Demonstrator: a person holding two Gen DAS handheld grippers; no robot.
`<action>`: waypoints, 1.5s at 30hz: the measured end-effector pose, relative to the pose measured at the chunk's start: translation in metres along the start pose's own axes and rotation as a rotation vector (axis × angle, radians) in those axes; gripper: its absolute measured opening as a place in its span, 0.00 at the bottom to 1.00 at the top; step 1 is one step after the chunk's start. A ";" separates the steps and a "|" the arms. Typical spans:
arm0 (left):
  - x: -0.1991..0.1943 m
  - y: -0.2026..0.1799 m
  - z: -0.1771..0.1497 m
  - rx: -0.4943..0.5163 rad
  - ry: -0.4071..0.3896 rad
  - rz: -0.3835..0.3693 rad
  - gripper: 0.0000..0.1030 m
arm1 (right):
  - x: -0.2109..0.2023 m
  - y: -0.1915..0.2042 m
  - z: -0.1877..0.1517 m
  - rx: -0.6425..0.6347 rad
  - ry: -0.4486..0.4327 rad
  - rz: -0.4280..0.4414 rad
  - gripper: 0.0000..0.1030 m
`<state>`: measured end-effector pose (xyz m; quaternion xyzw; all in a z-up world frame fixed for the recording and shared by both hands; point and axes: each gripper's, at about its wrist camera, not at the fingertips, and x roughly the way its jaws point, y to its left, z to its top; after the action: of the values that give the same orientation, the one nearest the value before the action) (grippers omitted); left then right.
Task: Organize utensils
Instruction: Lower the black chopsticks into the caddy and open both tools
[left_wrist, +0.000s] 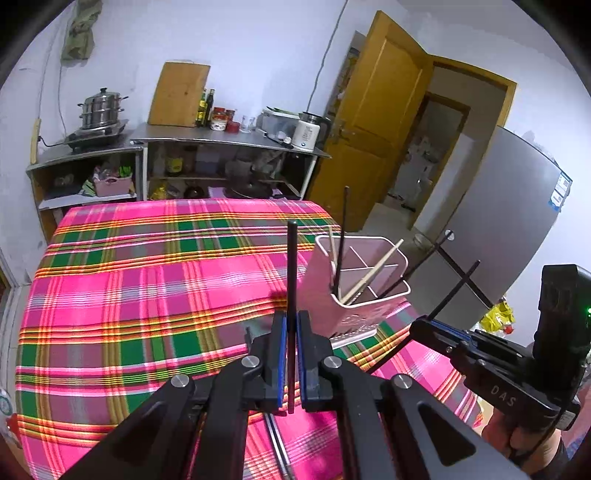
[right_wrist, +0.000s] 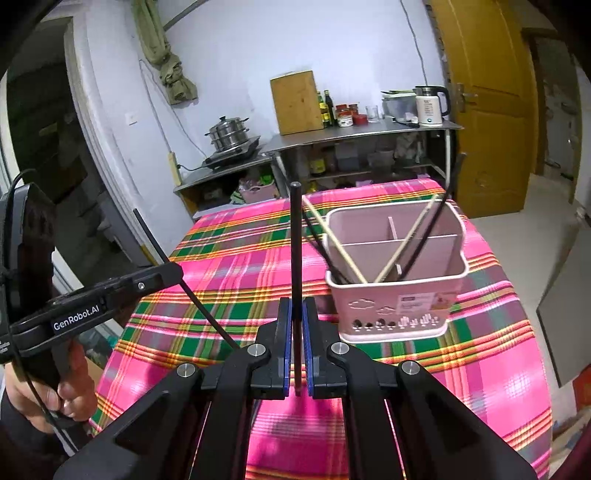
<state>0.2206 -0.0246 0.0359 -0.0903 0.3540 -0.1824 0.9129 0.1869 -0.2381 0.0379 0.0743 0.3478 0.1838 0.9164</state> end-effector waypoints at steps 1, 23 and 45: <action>0.002 -0.003 0.001 0.002 0.003 -0.008 0.05 | -0.002 -0.003 0.001 0.005 -0.003 -0.005 0.05; 0.012 -0.065 0.093 0.084 -0.118 -0.088 0.05 | -0.049 -0.042 0.081 0.042 -0.206 -0.070 0.05; 0.060 -0.060 0.088 0.099 -0.078 -0.067 0.05 | -0.017 -0.058 0.082 0.032 -0.188 -0.137 0.05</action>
<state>0.3047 -0.1004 0.0810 -0.0640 0.3055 -0.2265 0.9226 0.2459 -0.2992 0.0944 0.0820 0.2676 0.1074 0.9540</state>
